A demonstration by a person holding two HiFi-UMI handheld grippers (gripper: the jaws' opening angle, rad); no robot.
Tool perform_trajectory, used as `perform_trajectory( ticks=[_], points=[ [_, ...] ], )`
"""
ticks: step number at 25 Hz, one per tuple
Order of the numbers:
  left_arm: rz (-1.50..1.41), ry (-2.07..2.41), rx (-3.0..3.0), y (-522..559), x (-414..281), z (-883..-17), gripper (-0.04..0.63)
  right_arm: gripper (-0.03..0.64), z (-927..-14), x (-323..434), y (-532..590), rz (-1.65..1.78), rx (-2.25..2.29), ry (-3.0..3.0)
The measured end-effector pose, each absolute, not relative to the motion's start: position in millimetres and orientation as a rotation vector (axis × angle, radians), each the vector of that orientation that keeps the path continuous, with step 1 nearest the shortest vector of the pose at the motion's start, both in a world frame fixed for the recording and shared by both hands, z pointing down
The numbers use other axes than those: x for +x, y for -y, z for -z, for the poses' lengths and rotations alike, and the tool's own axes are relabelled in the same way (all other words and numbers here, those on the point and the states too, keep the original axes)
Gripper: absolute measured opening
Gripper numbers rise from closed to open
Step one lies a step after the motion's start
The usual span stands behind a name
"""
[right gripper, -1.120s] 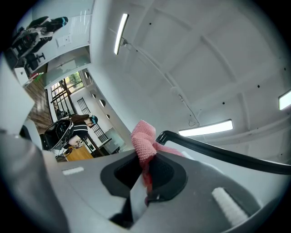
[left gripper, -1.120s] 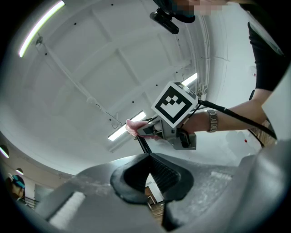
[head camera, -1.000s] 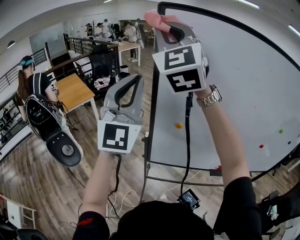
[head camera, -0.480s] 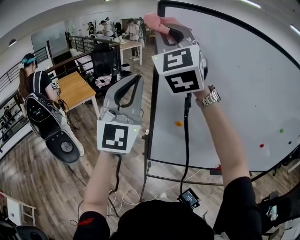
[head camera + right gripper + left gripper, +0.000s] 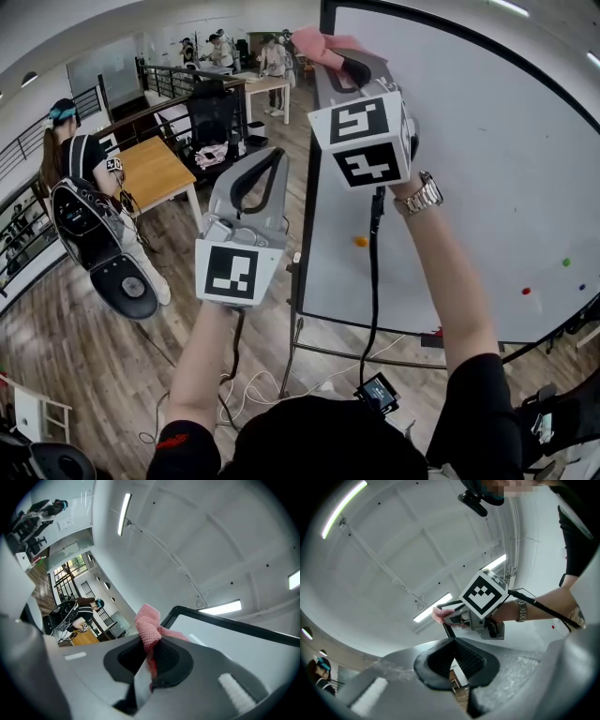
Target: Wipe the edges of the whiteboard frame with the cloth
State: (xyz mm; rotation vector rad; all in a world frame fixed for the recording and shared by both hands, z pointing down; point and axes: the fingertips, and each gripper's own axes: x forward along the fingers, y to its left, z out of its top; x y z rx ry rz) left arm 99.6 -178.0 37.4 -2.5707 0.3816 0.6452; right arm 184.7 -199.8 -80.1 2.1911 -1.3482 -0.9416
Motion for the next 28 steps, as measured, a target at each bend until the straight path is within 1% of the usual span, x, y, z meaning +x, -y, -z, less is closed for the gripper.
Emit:
perform_trajectory(
  ticks=[28],
  points=[
    [-0.613,-0.389,-2.634,175,99,-71,0.002,0.029,43,186,196,0.903,2.197,1.370]
  ],
)
